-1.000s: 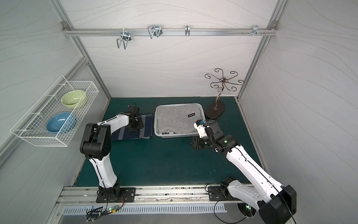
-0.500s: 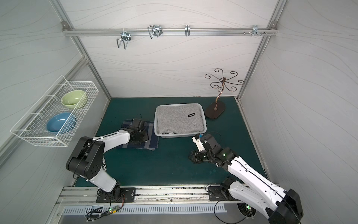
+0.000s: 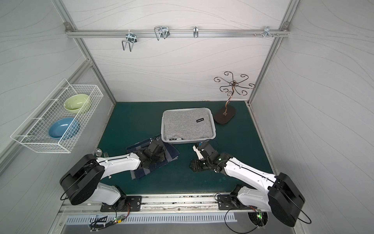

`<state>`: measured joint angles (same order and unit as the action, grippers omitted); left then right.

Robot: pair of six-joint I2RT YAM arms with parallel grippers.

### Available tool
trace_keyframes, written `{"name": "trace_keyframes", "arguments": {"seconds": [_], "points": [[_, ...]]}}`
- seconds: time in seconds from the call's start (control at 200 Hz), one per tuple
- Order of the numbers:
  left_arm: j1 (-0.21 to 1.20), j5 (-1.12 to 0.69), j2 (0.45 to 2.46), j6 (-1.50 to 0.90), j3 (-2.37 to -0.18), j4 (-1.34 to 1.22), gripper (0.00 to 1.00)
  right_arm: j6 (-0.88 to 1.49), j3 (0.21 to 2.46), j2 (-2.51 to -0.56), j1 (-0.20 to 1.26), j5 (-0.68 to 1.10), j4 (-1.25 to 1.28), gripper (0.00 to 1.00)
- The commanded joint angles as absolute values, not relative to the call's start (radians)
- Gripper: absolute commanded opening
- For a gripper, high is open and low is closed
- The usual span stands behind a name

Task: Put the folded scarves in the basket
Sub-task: Move the scarf to the center of the board.

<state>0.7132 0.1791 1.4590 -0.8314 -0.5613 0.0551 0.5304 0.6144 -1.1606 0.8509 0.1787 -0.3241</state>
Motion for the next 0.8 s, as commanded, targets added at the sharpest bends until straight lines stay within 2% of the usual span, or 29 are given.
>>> {"name": "trace_keyframes", "arguments": {"seconds": [0.0,0.29,0.4,0.52,0.585,0.665,0.795], "points": [[0.832,0.109,1.517,-0.917,-0.455,0.233,0.12,0.491,0.674,-1.211,0.858,0.14,-0.265,0.55],[1.202,0.163,1.635,-1.097,-0.505,0.235,0.08,0.415,0.769,-1.367,0.846,0.166,-0.274,0.58],[1.243,0.168,1.676,-1.104,-0.532,0.243,0.07,0.379,0.783,-1.403,0.831,0.192,-0.279,0.59],[1.282,0.176,1.637,-1.125,-0.515,0.259,0.06,0.328,0.805,-1.472,0.795,0.275,-0.278,0.6],[1.303,0.197,1.601,-1.133,-0.518,0.285,0.1,0.288,0.832,-1.516,0.786,0.288,-0.297,0.6],[1.303,0.215,1.56,-1.126,-0.532,0.323,0.22,0.286,0.86,-1.562,0.766,0.311,-0.311,0.61],[1.302,0.271,1.506,-1.113,-0.567,0.388,0.31,0.301,0.866,-1.627,0.764,0.365,-0.306,0.62]]}}
